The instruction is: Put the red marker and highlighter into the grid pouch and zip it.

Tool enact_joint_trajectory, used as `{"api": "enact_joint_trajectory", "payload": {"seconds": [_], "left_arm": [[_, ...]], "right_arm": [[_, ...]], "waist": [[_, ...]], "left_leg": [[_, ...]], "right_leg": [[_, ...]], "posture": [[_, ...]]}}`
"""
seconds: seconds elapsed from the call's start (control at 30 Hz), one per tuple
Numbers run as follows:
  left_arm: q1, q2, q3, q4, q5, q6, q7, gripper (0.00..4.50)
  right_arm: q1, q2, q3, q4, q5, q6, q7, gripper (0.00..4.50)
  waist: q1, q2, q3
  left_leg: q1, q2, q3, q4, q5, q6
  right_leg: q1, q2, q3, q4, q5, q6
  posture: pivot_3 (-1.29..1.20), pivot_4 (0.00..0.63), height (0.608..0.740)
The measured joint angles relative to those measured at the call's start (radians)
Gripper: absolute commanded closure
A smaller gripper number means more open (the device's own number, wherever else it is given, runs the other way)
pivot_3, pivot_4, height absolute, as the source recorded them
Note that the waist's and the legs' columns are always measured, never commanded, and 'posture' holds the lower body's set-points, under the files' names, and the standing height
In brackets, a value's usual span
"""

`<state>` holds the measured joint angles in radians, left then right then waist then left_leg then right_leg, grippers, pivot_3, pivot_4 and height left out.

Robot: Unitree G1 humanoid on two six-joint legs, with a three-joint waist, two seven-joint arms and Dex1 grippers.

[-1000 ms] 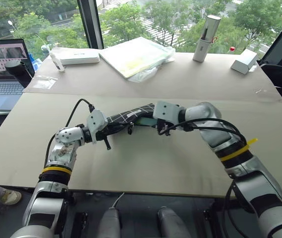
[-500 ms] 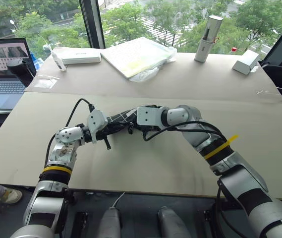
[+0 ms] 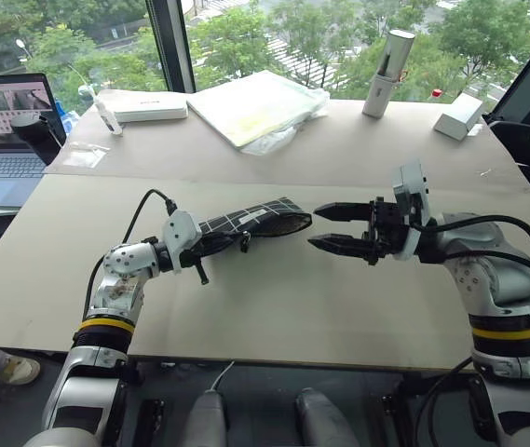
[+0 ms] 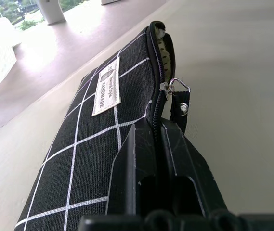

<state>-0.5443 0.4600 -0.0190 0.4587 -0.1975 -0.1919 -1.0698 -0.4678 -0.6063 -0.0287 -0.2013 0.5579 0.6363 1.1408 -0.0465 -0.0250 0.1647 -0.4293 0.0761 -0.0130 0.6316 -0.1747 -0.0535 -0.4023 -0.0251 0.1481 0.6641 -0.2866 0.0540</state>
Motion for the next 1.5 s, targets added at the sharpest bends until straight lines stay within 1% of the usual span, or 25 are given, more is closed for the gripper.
{"api": "enact_joint_trajectory", "payload": {"seconds": [0.07, 0.1, 0.13, 0.17, 0.27, 0.37, 0.47, 0.57, 0.7, 0.83, 0.93, 1.17, 1.2, 1.4, 1.5], "left_arm": [[0.003, -0.001, 0.000, -0.003, 0.000, 0.000, 0.007, 4.50], [0.006, -0.001, 0.001, -0.006, 0.000, 0.000, 0.012, 4.50], [0.007, -0.002, 0.001, -0.006, 0.000, 0.001, 0.015, 4.50], [0.008, -0.005, 0.001, -0.011, 0.000, 0.004, 0.021, 4.50], [0.014, -0.013, 0.001, -0.021, -0.001, 0.018, 0.028, 4.50], [0.017, -0.013, 0.001, -0.031, -0.002, 0.021, 0.030, 4.50], [0.019, -0.014, 0.002, -0.036, -0.003, 0.024, 0.032, 4.50], [0.019, -0.014, 0.003, -0.038, -0.003, 0.025, 0.033, 4.50], [0.019, -0.015, 0.003, -0.038, -0.003, 0.025, 0.034, 4.50], [0.019, -0.016, 0.003, -0.038, -0.003, 0.025, 0.035, 4.50], [0.019, -0.019, 0.003, -0.035, -0.003, 0.025, 0.036, 4.50], [0.018, -0.019, 0.003, -0.027, -0.003, 0.022, 0.038, 4.50], [0.018, -0.020, 0.003, -0.027, -0.003, 0.022, 0.038, 4.50], [0.018, -0.021, 0.003, -0.027, -0.003, 0.020, 0.039, 4.50], [0.018, -0.021, 0.003, -0.026, -0.003, 0.018, 0.039, 4.50]], "right_arm": [[0.075, 0.014, 0.067, -0.009, -0.032, 0.021, -0.042, 1.21], [0.107, 0.044, 0.110, -0.010, -0.048, 0.031, -0.078, 1.21], [0.114, 0.065, 0.134, -0.009, -0.060, 0.037, -0.099, 1.21], [0.114, 0.106, 0.168, -0.005, -0.086, 0.045, -0.150, 1.21], [0.071, 0.212, 0.226, 0.049, -0.154, 0.055, -0.285, 1.21], [0.014, 0.276, 0.252, 0.114, -0.205, 0.055, -0.377, 1.21], [-0.066, 0.358, 0.264, 0.228, -0.271, 0.043, -0.468, 1.21], [-0.118, 0.407, 0.266, 0.299, -0.302, 0.027, -0.506, 1.21], [-0.176, 0.456, 0.279, 0.354, -0.323, -0.005, -0.513, 1.21], [-0.189, 0.492, 0.290, 0.378, -0.339, -0.023, -0.512, 1.21], [-0.190, 0.499, 0.296, 0.376, -0.339, -0.023, -0.493, 1.99], [-0.189, 0.448, 0.296, 0.344, -0.339, -0.023, -0.447, 4.41], [-0.185, 0.437, 0.296, 0.337, -0.339, -0.023, -0.437, 4.47], [-0.178, 0.401, 0.293, 0.298, -0.338, -0.022, -0.409, 4.47], [-0.177, 0.344, 0.280, 0.295, -0.339, -0.022, -0.399, 4.47]], "waist": [[-0.001, 0.000, 0.000], [-0.002, 0.000, 0.000], [-0.004, 0.000, 0.000], [-0.005, 0.000, 0.000], [-0.001, 0.000, 0.000], [0.003, 0.000, 0.000], [0.004, 0.000, 0.000], [0.004, 0.000, 0.000], [0.003, 0.000, 0.000], [0.003, 0.000, 0.000], [0.003, 0.000, 0.000], [0.001, 0.000, 0.000], [0.001, 0.000, 0.000], [0.001, 0.000, 0.000], [0.005, 0.000, 0.000]], "left_leg": [[-0.001, 0.000, 0.000, 0.000, 0.000, 0.000], [-0.001, 0.000, 0.000, 0.001, 0.000, 0.000], [-0.001, 0.000, 0.000, 0.001, 0.000, 0.000], [-0.002, 0.000, 0.000, 0.001, 0.000, 0.000], [-0.002, 0.000, 0.000, 0.001, 0.000, 0.000], [-0.002, 0.000, 0.000, 0.001, 0.000, 0.000], [-0.002, 0.000, 0.000, 0.001, 0.000, 0.000], [-0.002, 0.000, 0.000, 0.001, 0.000, 0.000], [-0.002, 0.000, 0.000, 0.001, 0.000, 0.000], [-0.002, 0.000, 0.000, 0.001, 0.000, 0.000], [-0.002, 0.000, 0.000, 0.001, 0.000, 0.000], [-0.002, 0.000, 0.000, 0.001, 0.000, 0.000], [-0.003, 0.000, 0.000, 0.001, 0.000, 0.000], [-0.003, 0.000, 0.000, 0.001, 0.000, 0.000], [-0.003, 0.000, 0.000, 0.001, 0.000, 0.000]], "right_leg": [[-0.001, 0.000, 0.000, 0.000, 0.000, 0.000], [-0.002, 0.000, 0.001, 0.000, 0.000, 0.000], [-0.002, 0.000, 0.001, 0.000, 0.000, 0.000], [-0.002, 0.000, 0.001, 0.000, 0.000, 0.000], [-0.002, 0.000, 0.000, 0.000, 0.000, 0.000], [-0.002, 0.000, 0.000, 0.000, 0.000, 0.000], [-0.002, 0.000, 0.000, 0.000, 0.000, 0.000], [-0.002, 0.000, 0.000, 0.000, 0.000, 0.000], [-0.002, 0.000, 0.000, 0.000, 0.000, 0.000], [-0.002, 0.000, 0.000, 0.000, 0.000, 0.000], [-0.002, 0.000, 0.000, 0.000, 0.000, 0.000], [-0.002, 0.000, 0.000, 0.000, 0.000, 0.000], [-0.002, 0.000, 0.000, 0.000, 0.000, 0.000], [-0.002, 0.000, 0.000, 0.000, 0.000, 0.000], [-0.002, 0.000, -0.001, 0.000, 0.000, 0.000]], "posture": [[0.00, 0.150, 0.739], [0.00, 0.150, 0.739], [0.00, 0.150, 0.739], [0.00, 0.150, 0.739], [0.00, 0.150, 0.739], [0.00, 0.150, 0.739], [0.00, 0.150, 0.739], [0.00, 0.150, 0.739], [0.00, 0.150, 0.739], [0.00, 0.150, 0.739], [0.00, 0.150, 0.739], [0.00, 0.150, 0.739], [0.00, 0.150, 0.739], [0.00, 0.150, 0.739], [0.00, 0.150, 0.739]]}}
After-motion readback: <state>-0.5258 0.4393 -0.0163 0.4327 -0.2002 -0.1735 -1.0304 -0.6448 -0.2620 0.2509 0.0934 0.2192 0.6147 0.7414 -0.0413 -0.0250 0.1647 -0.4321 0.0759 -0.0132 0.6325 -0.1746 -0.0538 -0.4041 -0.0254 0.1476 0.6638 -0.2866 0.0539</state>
